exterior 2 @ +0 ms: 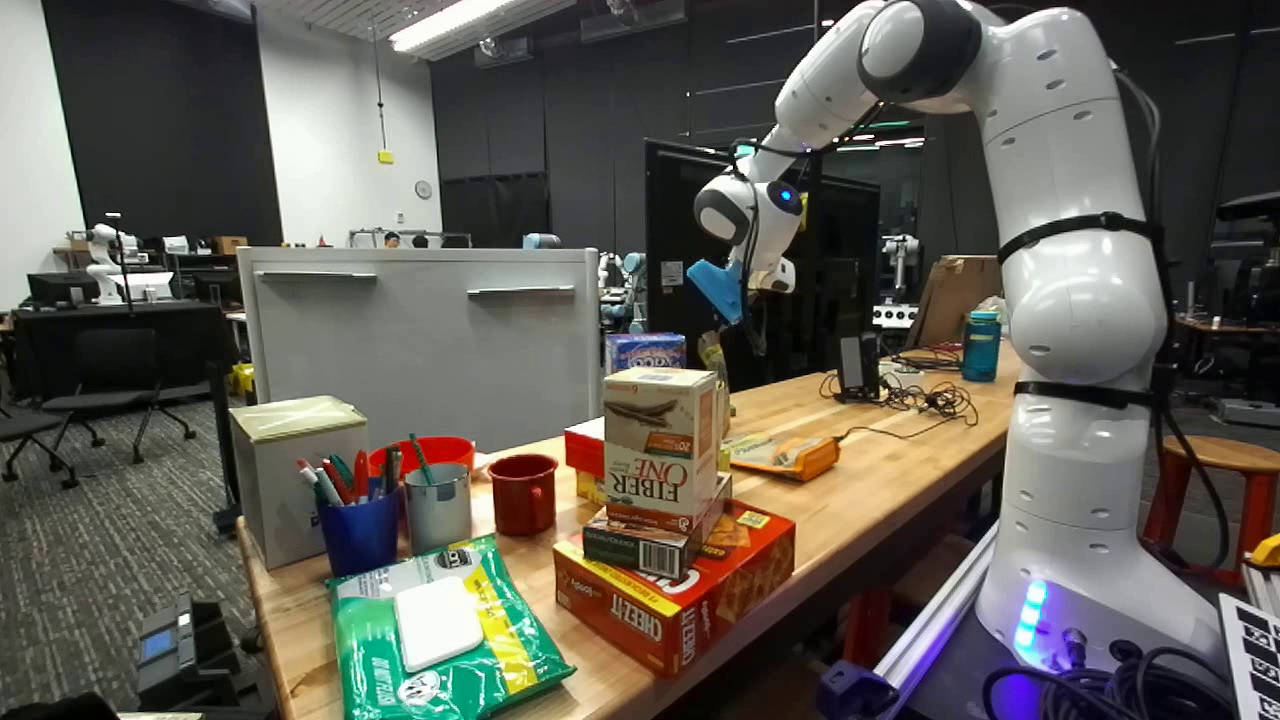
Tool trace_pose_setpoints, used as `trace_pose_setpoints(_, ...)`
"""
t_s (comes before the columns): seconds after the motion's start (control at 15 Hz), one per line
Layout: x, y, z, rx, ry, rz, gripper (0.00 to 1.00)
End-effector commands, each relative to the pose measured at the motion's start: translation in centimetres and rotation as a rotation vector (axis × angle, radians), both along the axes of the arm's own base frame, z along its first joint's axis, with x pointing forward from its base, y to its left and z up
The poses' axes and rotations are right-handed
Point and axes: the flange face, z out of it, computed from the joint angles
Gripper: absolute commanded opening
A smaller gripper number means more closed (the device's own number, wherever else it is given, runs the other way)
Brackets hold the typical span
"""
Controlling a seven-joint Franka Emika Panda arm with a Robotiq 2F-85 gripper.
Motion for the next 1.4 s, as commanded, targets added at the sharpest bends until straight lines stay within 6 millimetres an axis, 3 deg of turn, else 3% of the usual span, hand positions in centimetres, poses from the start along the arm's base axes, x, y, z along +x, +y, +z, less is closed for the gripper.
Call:
trace_pose_setpoints(0.0, 0.0, 0.0, 0.0, 0.0, 0.0, 0.0, 0.01)
trace_pose_setpoints(0.4, 0.0, -0.1, -0.2, 0.002, 0.001, -0.003, 0.0)
trace_pose_setpoints(0.47, 0.0, -0.1, -0.1, 0.001, -0.001, -0.004, 0.06)
trace_pose_setpoints(0.6, -0.1, -0.2, 0.1, 0.002, -0.005, -0.005, 0.03)
trace_pose_setpoints(0.73, -0.2, -0.2, 0.4, -0.003, -0.008, -0.003, 0.28)
trace_pose_setpoints(0.8, -0.3, -0.2, 0.6, -0.004, -0.009, -0.002, 0.29)
trace_pose_setpoints(0.93, -0.3, -0.2, 0.8, -0.006, -0.008, -0.001, 0.4)
trace_pose_setpoints(1.33, -1.0, 0.3, 2.5, -0.019, -0.016, 0.018, 0.81)
